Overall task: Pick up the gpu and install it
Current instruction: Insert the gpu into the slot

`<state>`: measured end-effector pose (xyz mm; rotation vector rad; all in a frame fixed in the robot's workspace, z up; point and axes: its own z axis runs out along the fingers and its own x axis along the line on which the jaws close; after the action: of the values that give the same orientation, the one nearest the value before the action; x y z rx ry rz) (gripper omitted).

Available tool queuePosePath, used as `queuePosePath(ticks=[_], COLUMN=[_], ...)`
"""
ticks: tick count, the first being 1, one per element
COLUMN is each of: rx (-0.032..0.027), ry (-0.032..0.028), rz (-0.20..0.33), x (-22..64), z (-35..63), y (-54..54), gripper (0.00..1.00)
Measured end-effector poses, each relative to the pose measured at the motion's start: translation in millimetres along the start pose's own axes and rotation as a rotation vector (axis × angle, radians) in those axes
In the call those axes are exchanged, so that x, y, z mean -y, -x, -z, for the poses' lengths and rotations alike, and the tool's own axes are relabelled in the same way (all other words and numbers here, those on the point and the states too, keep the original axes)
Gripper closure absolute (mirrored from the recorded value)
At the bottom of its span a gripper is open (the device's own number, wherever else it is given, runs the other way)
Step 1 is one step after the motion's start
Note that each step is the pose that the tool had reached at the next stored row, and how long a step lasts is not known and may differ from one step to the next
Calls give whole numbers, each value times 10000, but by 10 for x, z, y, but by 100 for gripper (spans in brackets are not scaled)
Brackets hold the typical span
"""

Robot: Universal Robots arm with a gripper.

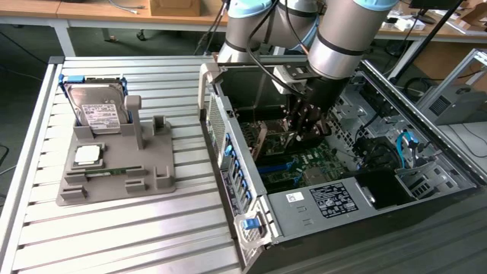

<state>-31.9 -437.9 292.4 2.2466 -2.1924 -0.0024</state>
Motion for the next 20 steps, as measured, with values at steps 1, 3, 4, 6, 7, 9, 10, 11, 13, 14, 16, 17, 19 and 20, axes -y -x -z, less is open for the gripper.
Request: queuePosePath(ticks=[1,3,4,6,7,9,10,11,13,14,16,17,19,20], rx=[-1,-3,-4,-12,-13,-19,-27,-32,-37,-37,-39,-38,-37,-38], ry=[0,0,-1,1,0,-1,0,1,1,0,1,1,0,0], rz=[0,-1,0,-1,-1,-1,0,0,0,-1,-1,0,-1,-1], x=[-16,-38,-47,-71,-83,-105,-109,-114,-123,-129,-147,-159,-184,-195], z=[-3,-11,-16,-23,-28,-40,-52,-66,-83,-91,-109,-117,-132,-139], y=[-6,-18,-20,-28,-31,-36,-45,-57,-71,-76,-84,-88,-97,-102], gripper=[73,73,73,73,73,73,73,73,73,73,73,73,73,73])
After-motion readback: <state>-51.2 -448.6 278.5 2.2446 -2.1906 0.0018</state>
